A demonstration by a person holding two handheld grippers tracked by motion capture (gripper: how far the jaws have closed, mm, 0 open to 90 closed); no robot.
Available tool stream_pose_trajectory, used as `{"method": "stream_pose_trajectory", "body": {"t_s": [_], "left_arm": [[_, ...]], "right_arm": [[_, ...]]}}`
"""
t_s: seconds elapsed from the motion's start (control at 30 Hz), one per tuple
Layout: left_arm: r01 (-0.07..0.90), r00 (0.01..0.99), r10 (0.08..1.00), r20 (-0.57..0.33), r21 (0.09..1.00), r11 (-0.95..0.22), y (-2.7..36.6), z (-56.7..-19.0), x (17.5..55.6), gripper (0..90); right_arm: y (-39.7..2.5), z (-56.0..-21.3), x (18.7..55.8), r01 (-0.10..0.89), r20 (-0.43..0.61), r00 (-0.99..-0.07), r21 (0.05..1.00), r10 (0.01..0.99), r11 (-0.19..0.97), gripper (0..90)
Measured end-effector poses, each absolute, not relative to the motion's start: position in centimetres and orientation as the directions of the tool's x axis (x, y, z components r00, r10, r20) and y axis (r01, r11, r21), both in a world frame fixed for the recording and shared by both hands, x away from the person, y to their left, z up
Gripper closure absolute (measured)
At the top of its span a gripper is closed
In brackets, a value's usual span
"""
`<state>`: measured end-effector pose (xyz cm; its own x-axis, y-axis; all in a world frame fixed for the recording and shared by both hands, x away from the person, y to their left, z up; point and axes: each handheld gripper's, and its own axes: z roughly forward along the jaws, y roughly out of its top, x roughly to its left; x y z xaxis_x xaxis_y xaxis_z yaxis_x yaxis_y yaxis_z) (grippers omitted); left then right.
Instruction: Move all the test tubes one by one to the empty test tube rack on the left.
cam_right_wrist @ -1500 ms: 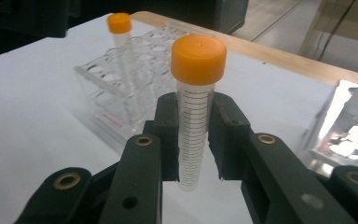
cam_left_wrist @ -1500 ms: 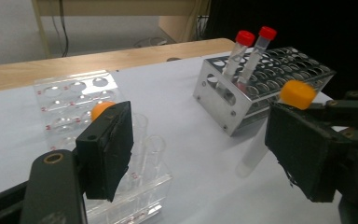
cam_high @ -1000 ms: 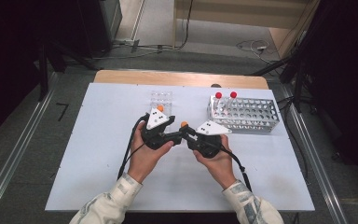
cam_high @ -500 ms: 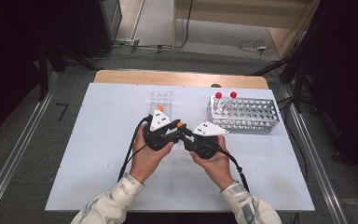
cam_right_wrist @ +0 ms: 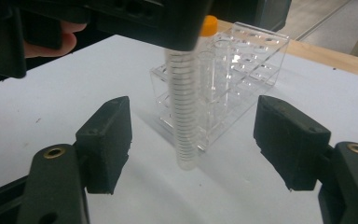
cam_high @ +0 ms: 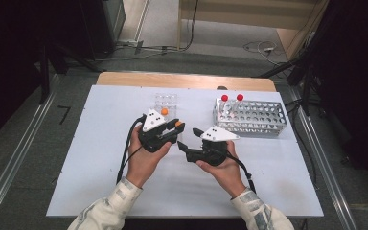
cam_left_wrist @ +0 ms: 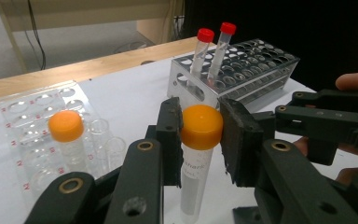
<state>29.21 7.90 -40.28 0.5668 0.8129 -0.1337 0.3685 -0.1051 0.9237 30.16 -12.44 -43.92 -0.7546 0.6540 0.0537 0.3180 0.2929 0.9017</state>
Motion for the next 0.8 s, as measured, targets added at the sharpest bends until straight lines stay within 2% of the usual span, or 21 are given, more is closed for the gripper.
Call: {"method": "stream_pose_trajectory", "body": {"t_s": [0.3, 0.8], "left_arm": [[0.379, 0.523, 0.841, -0.141, 0.922, -0.082, 9.4, -39.1, 29.0, 71.4], [0.359, 0.440, 0.890, -0.122, 0.932, -0.050, 11.8, -37.4, 31.3, 71.4]], "right_arm": [[-13.6, -44.2, 30.2, 0.343, 0.076, -0.740, 0.898, 0.668, 0.277, 23.8], [-14.9, -43.9, 30.7, 0.361, 0.095, -0.715, 0.899, 0.693, 0.249, 23.8]]}}
